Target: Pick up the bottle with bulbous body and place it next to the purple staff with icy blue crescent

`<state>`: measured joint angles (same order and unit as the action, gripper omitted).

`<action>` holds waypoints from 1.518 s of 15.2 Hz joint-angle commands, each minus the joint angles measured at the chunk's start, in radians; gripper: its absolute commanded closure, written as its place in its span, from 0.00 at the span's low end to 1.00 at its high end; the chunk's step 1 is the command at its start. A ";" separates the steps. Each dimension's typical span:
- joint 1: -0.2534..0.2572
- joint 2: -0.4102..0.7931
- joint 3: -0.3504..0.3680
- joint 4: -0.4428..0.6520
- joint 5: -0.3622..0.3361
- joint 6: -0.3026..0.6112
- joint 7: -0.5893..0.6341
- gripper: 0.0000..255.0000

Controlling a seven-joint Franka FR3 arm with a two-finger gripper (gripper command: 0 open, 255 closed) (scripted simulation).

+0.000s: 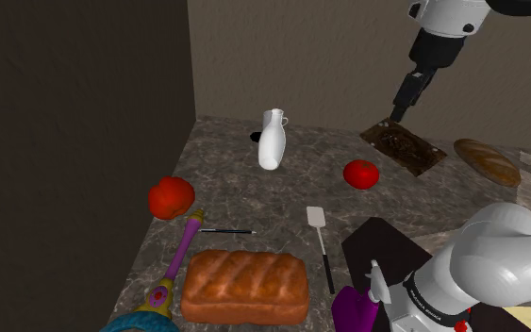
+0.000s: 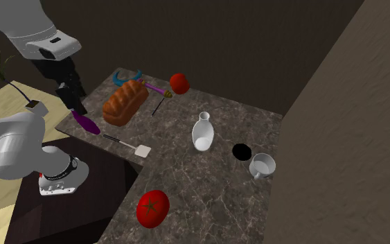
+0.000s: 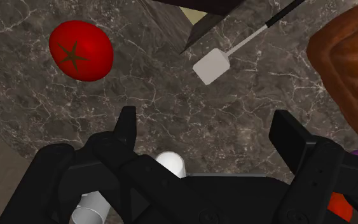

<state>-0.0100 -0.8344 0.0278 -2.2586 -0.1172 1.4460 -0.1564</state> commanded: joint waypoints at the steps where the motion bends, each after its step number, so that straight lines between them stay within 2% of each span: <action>1: 0.000 0.000 0.000 0.000 0.000 0.000 0.000 0.00; 12: 0.015 0.322 -0.080 0.034 0.015 0.326 -0.078 0.00; 23: 0.035 0.710 -0.134 0.236 0.094 0.542 -0.188 0.00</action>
<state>0.0245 -0.1618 -0.1004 -2.0494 -0.0335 1.9747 -0.3295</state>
